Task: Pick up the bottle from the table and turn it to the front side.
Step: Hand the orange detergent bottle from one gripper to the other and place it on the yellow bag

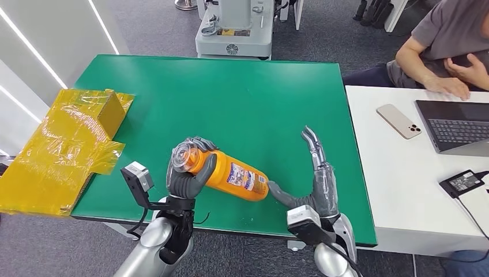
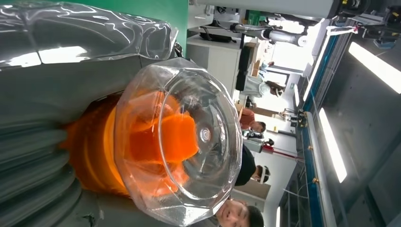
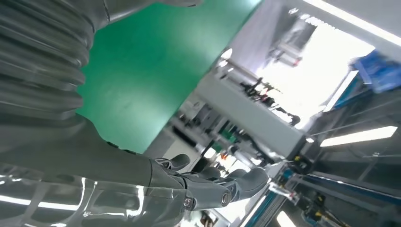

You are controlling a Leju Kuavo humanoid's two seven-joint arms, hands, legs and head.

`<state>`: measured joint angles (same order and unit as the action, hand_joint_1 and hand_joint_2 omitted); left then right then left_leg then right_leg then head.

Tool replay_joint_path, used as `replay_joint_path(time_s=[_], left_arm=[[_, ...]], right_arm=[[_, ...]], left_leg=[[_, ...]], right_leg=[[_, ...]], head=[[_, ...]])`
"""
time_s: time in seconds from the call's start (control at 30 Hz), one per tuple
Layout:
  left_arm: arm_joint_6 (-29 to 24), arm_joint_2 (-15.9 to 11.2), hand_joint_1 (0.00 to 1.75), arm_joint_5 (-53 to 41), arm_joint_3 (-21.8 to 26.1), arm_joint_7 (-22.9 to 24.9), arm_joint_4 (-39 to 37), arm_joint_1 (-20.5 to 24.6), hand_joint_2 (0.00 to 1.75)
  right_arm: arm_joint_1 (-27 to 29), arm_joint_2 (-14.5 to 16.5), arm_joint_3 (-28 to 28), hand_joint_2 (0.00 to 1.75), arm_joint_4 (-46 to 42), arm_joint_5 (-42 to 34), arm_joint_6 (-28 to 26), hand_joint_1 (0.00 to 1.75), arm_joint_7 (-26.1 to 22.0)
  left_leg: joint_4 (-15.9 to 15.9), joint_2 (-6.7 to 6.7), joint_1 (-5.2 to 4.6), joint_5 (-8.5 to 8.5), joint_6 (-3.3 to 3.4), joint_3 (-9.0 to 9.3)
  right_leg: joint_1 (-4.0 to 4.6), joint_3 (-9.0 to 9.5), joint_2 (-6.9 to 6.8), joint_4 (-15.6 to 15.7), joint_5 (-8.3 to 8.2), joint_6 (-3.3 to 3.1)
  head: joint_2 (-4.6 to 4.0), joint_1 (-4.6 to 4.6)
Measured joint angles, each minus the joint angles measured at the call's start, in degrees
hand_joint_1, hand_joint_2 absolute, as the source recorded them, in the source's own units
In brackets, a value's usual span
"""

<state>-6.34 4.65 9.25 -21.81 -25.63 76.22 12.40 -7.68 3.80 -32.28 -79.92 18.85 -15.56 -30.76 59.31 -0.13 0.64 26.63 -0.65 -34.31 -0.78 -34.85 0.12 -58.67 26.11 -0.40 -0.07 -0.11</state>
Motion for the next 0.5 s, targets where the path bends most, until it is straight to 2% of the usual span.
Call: replay_joint_path(time_s=[0.13,0.3,0.43,0.5], left_arm=[[-0.6,-0.2,1.75,0.2,0.0,-0.5,-0.1,-0.1,1.75],[-1.7,-0.6,1.75,-1.9,0.0,-1.7,-0.1,-0.1,1.75],[-7.9,-2.1,1.75,-7.4,0.1,-5.8,2.6,-0.1,1.75],[-9.2,-3.1,1.75,-9.3,0.3,-5.6,5.1,-0.1,1.75]], right_arm=[[0.5,0.0,-0.3,1.75,-3.1,-6.8,4.0,0.0,-2.1],[1.8,0.0,-0.3,1.75,-6.1,-8.9,5.4,0.0,-3.3],[2.5,0.0,-0.3,1.75,-6.6,-10.0,5.8,0.0,-3.6],[2.8,0.0,-0.3,1.75,-6.4,-10.3,5.9,0.0,-4.0]], left_leg=[[0.0,0.0,0.0,0.0,0.0,0.0],[0.0,0.0,0.0,0.0,0.0,0.0],[0.0,0.04,0.02,0.0,0.0,0.0],[0.0,0.01,0.02,0.0,-0.01,0.0]], right_leg=[[0.0,0.0,0.0,0.0,0.0,0.0],[0.0,0.0,0.0,0.0,0.01,0.0],[0.01,0.0,0.03,0.0,0.0,-0.01],[0.01,0.0,0.0,0.0,0.01,-0.01]], head=[[0.0,-0.01],[0.0,-0.01],[0.0,-0.02],[0.0,-0.01]])
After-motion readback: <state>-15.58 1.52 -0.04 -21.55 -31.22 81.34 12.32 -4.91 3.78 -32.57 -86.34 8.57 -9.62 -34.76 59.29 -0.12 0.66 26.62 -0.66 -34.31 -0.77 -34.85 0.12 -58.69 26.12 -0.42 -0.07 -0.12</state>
